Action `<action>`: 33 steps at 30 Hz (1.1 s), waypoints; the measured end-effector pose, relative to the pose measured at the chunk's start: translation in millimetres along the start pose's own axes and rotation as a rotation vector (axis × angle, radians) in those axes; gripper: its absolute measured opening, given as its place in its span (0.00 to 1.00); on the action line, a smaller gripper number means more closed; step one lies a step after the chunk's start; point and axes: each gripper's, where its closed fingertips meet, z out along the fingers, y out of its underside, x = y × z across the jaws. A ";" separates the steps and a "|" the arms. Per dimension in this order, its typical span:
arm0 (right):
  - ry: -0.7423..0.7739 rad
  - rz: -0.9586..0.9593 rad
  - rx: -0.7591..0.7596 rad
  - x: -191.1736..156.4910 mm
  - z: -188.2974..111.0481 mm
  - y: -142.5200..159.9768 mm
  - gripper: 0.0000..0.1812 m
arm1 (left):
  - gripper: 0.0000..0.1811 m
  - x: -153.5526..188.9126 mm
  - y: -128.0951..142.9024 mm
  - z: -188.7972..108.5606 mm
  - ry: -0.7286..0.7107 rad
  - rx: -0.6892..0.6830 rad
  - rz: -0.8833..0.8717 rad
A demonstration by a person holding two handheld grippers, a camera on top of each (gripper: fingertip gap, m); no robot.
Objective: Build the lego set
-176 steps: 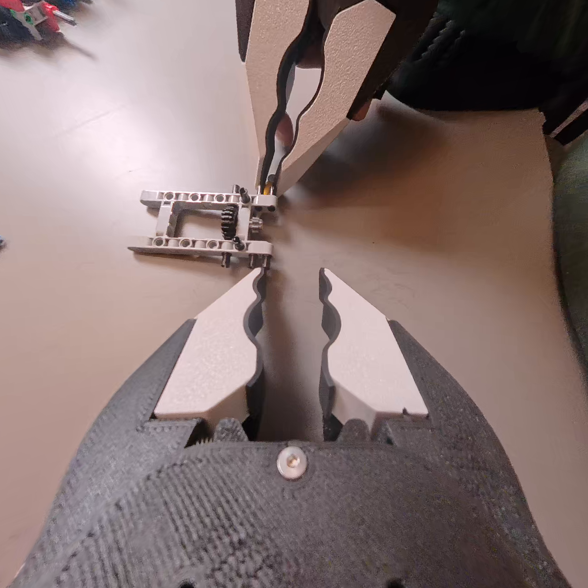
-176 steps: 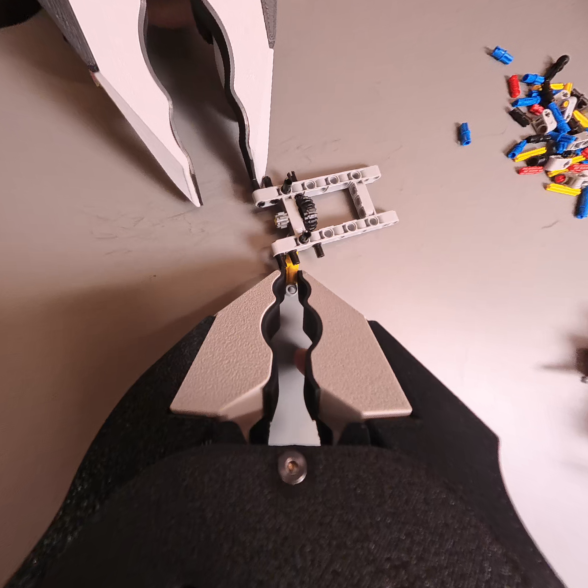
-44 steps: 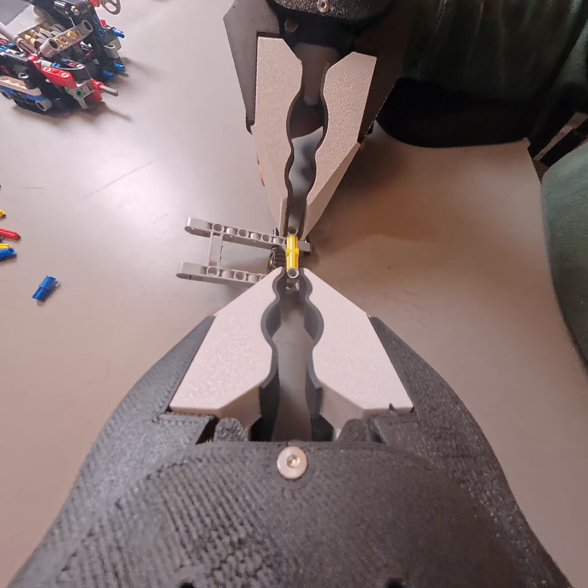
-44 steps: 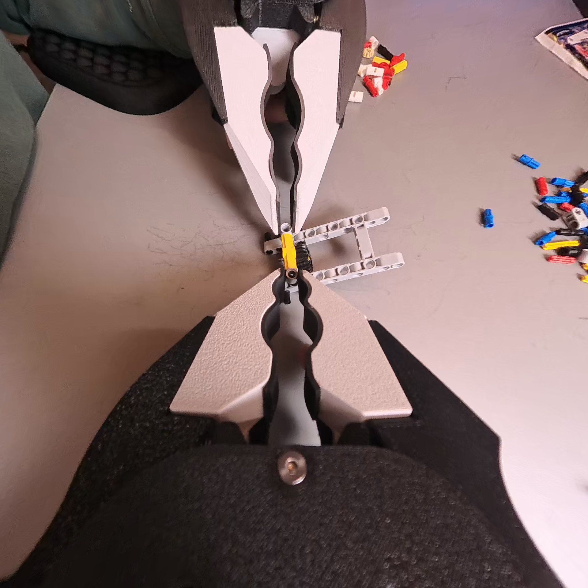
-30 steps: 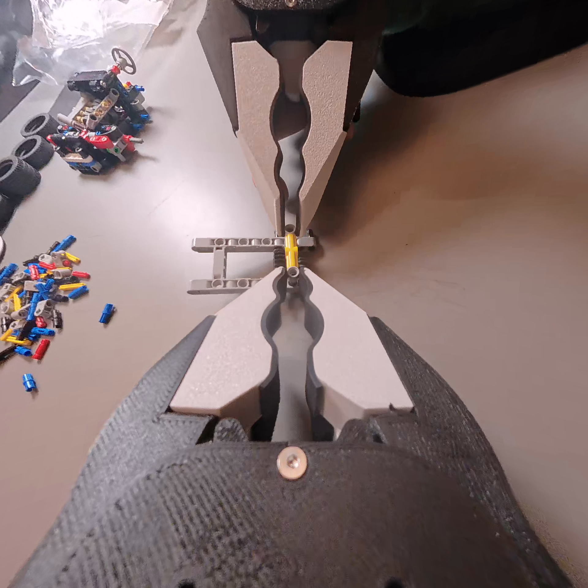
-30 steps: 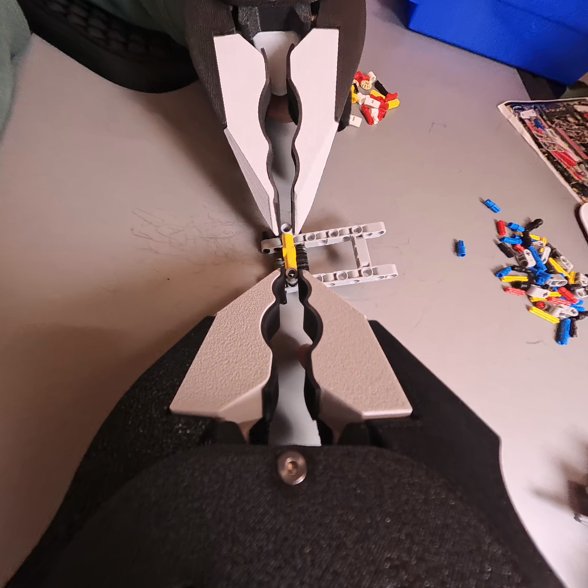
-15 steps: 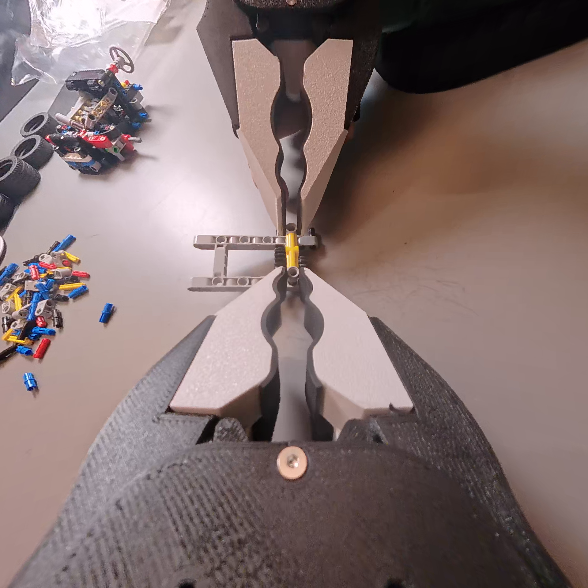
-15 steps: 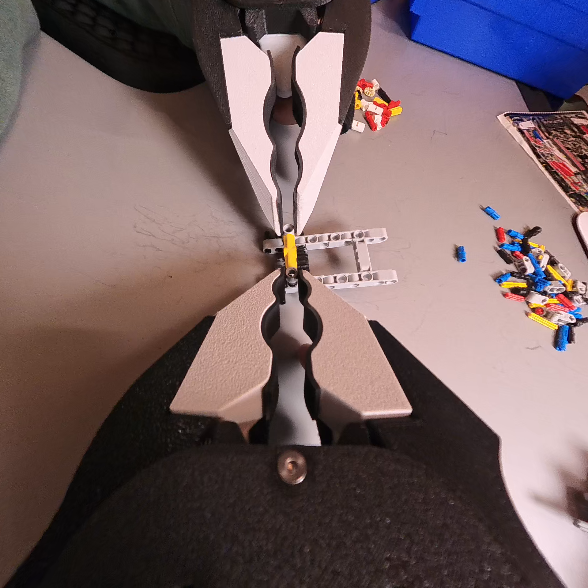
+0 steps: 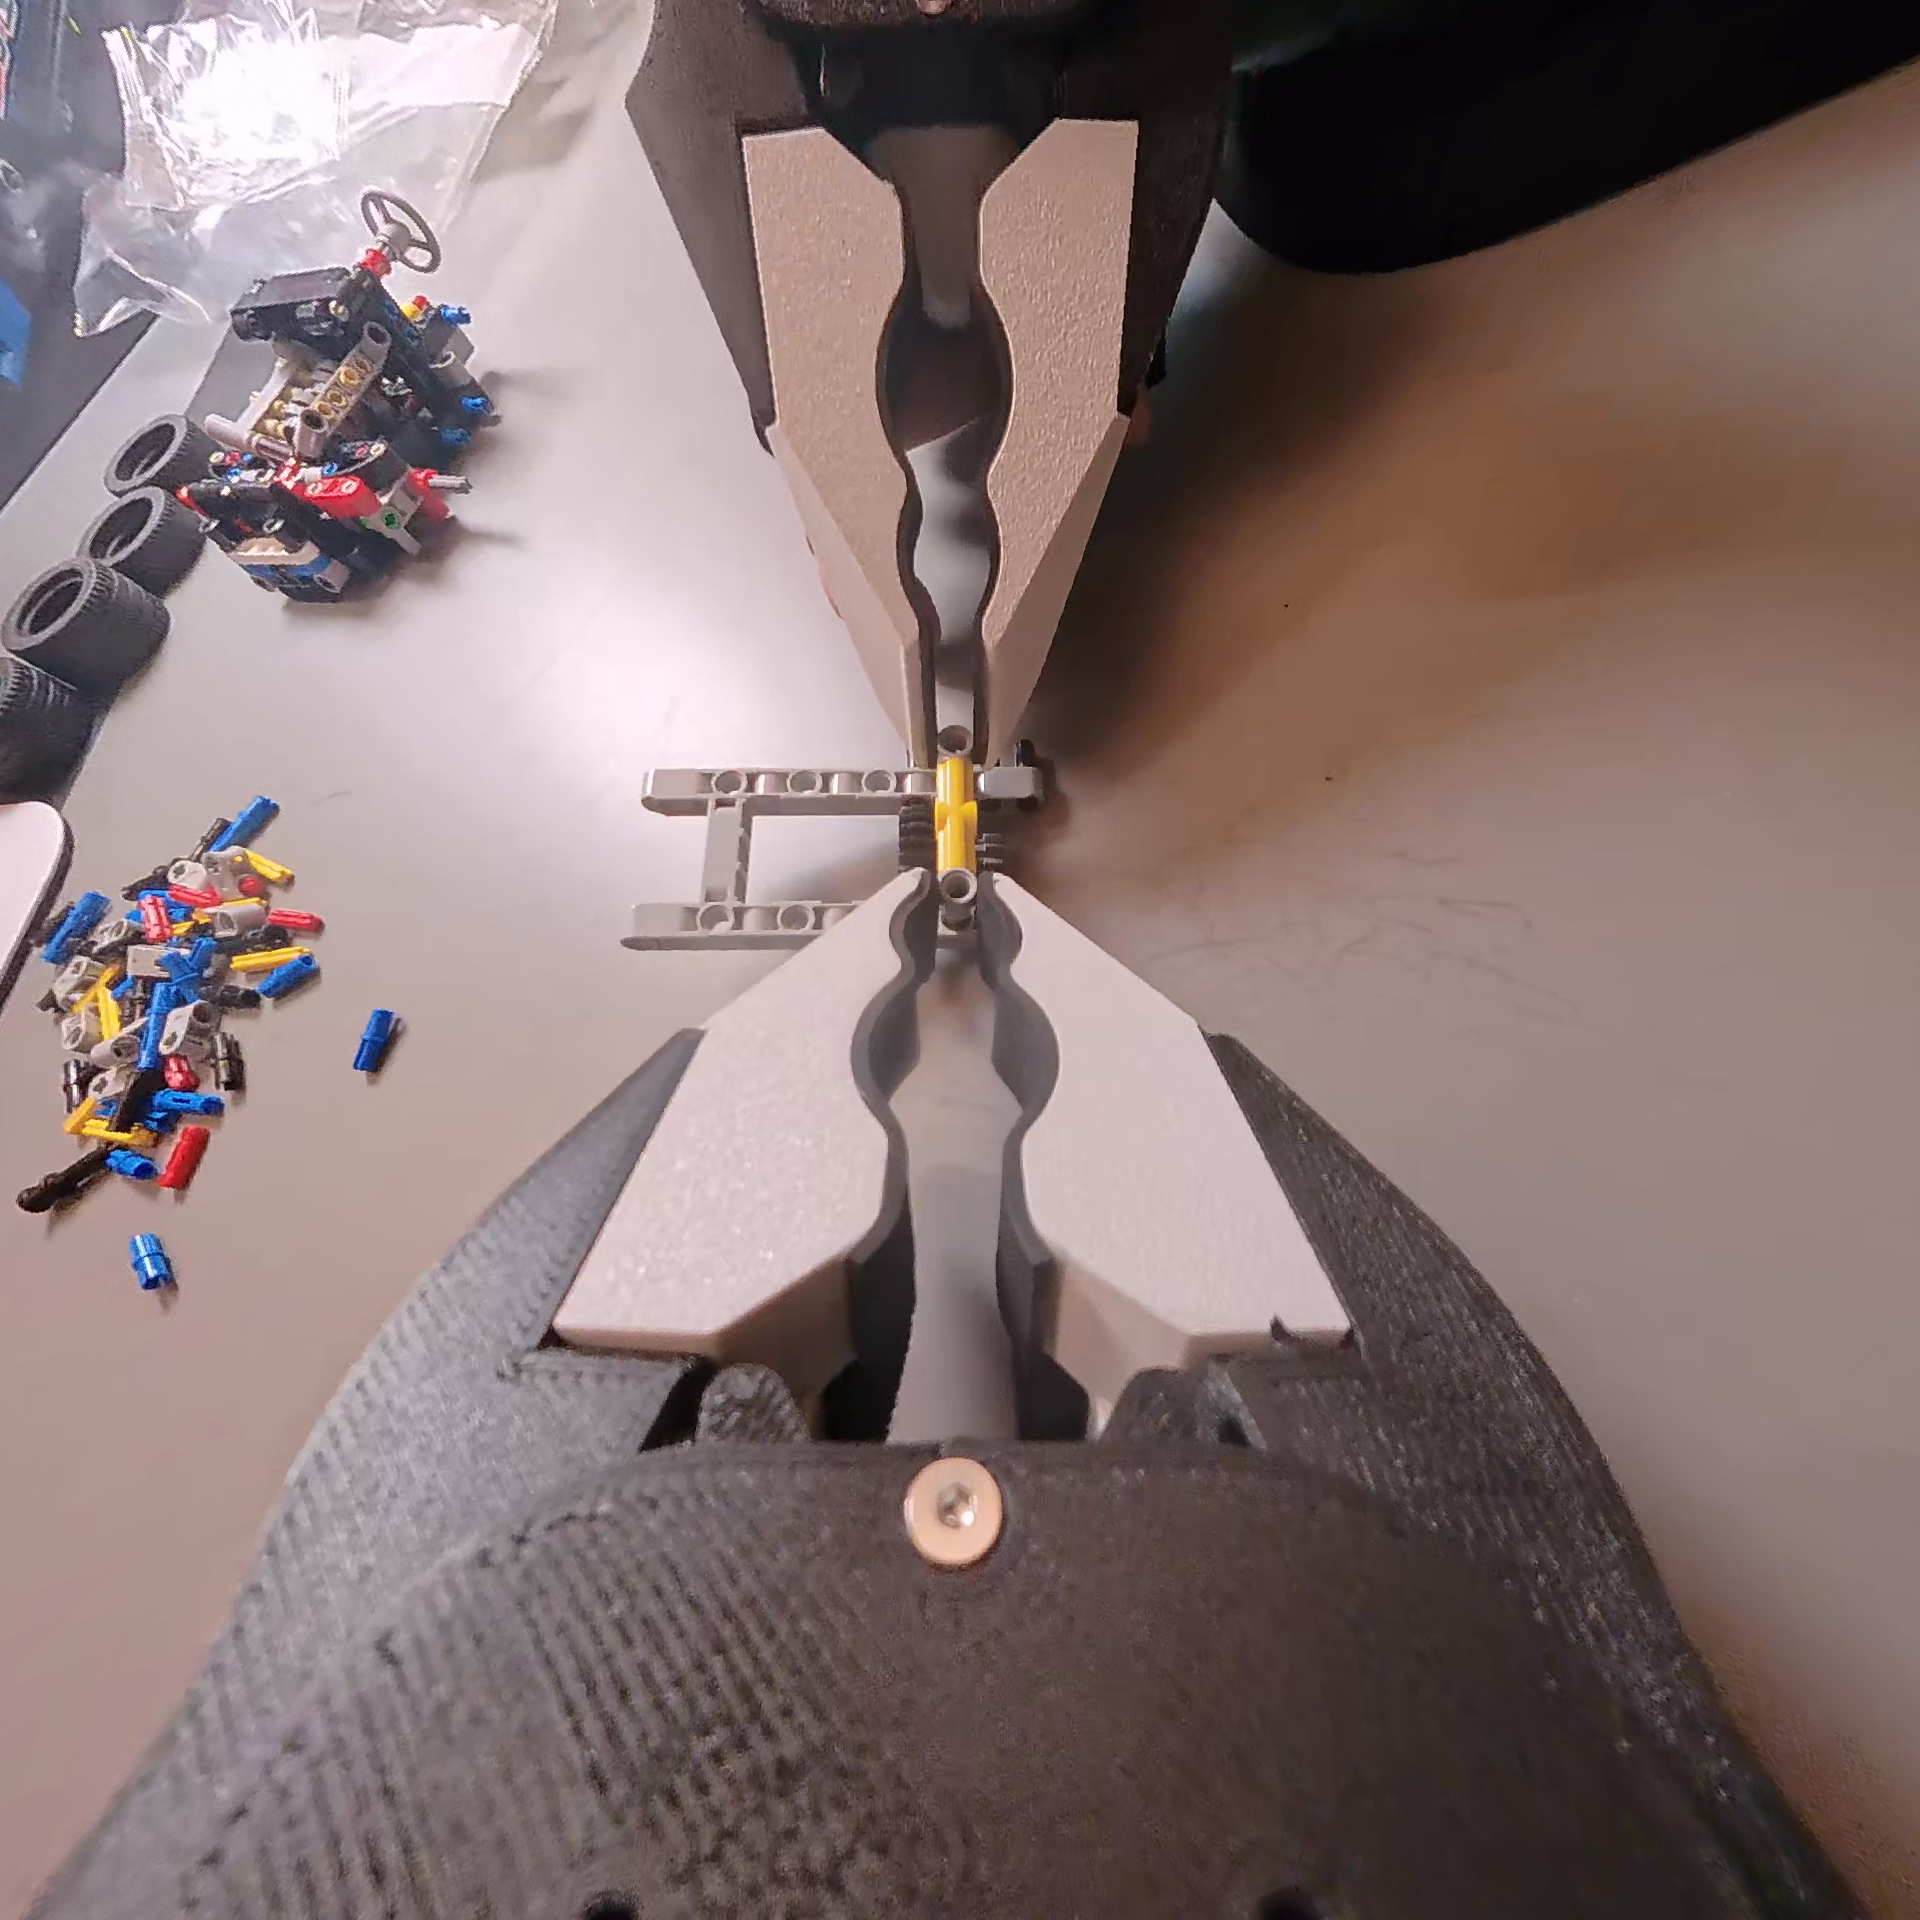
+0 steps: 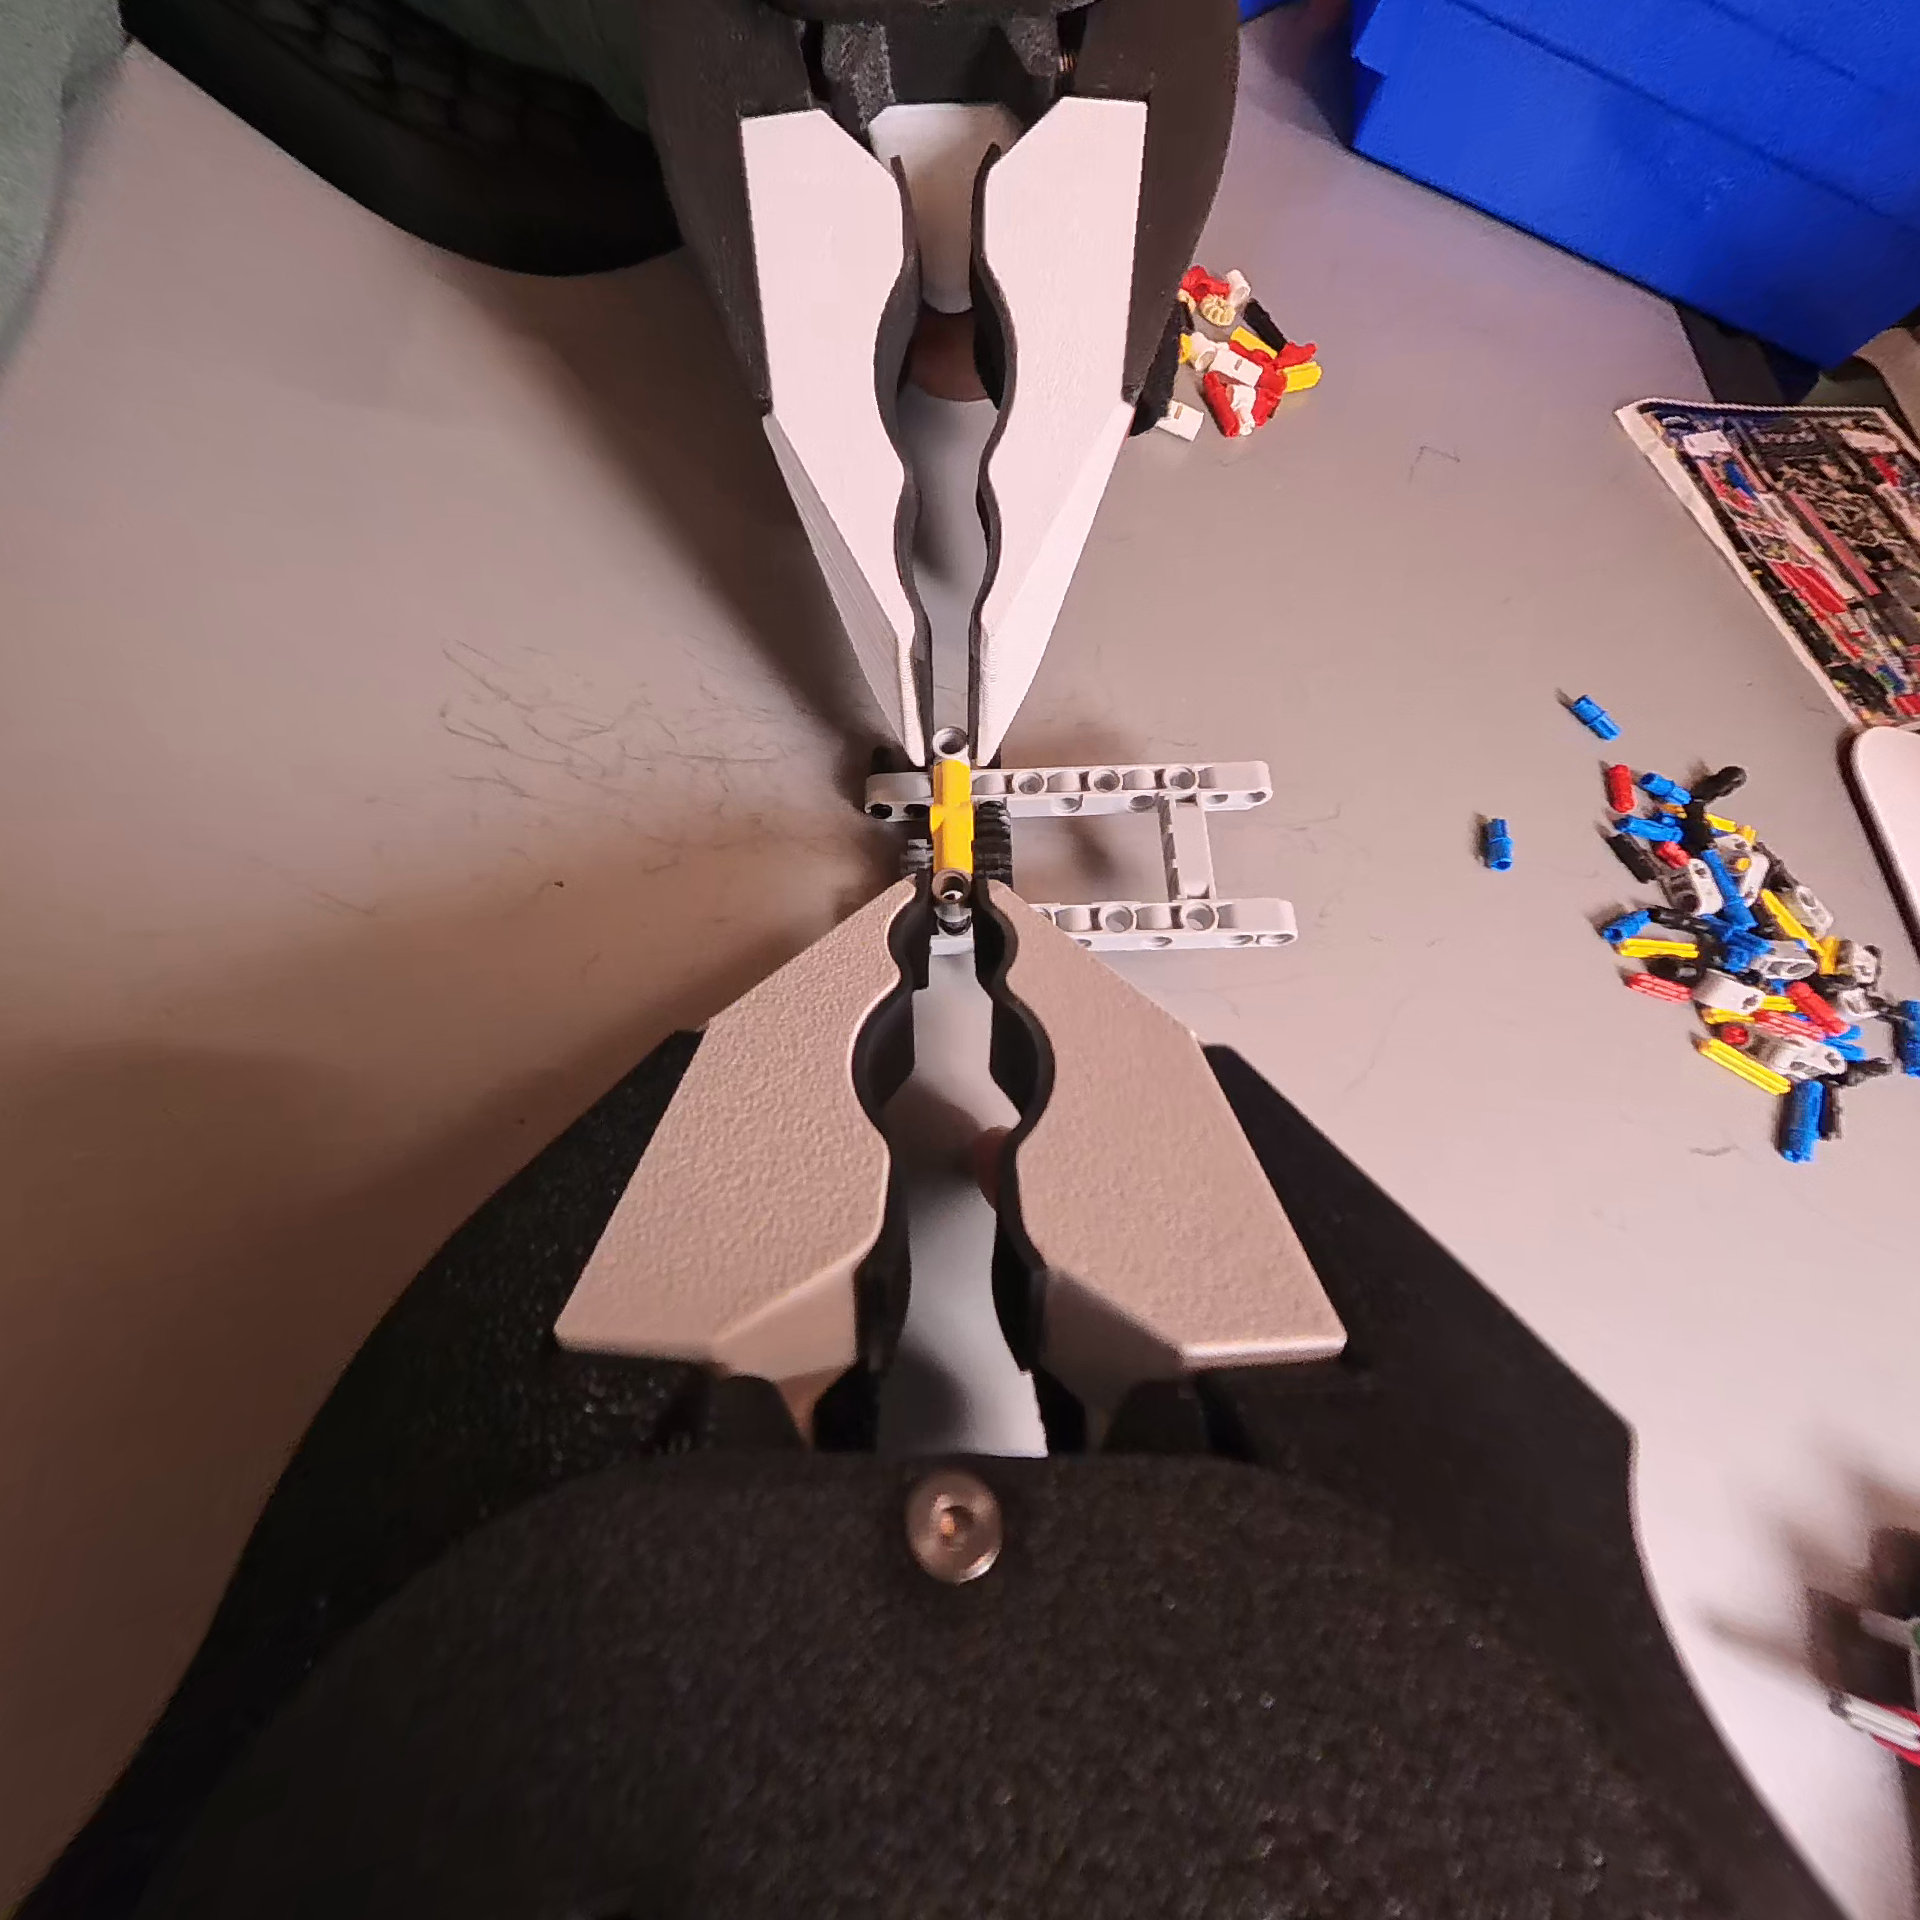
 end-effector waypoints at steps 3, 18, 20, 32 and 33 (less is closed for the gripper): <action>0.009 -0.019 -0.001 -0.2 0.1 0.3 0.03 | 0.03 -0.1 0.3 0.2 -0.005 0.005 0.017; 0.011 0.039 -0.036 0.6 0.8 3.2 0.04 | 0.03 -0.8 5.6 3.6 -0.007 -0.088 -0.068; -0.002 0.050 -0.061 0.5 0.7 4.1 0.04 | 0.03 -1.0 5.9 4.0 -0.004 -0.111 -0.089; 0.019 0.003 -0.113 -0.4 -1.8 4.4 0.08 | 0.03 -2.8 8.7 4.9 0.012 -0.205 -0.141; 0.020 -0.003 -0.122 -0.8 -3.4 3.5 0.10 | 0.03 -3.2 9.3 4.8 0.010 -0.210 -0.134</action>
